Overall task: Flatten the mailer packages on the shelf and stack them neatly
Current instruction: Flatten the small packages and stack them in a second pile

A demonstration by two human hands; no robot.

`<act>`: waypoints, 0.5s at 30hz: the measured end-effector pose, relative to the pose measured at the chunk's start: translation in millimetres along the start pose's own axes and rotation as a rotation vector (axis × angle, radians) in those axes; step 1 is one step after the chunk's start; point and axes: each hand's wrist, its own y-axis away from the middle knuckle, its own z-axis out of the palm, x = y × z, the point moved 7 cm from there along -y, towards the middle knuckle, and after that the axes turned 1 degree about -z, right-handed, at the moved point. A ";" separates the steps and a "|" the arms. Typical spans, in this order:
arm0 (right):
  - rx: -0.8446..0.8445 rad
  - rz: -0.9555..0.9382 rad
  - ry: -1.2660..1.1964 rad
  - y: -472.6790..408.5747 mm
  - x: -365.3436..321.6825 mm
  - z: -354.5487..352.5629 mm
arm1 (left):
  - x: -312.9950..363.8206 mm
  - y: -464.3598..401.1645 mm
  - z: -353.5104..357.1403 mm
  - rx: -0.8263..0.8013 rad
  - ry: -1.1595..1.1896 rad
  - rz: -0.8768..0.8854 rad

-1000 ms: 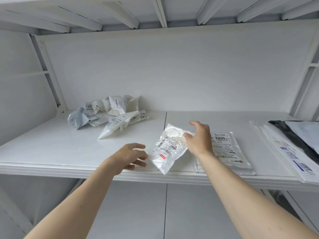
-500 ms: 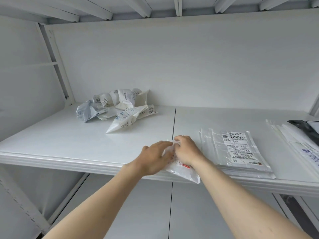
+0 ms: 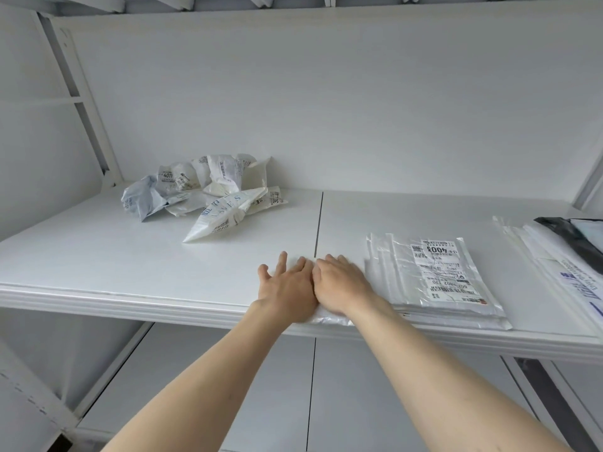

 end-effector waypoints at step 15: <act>-0.095 -0.008 0.040 8.9 10.3 18.1 | -3.2 -1.8 5.8 0.028 0.048 0.003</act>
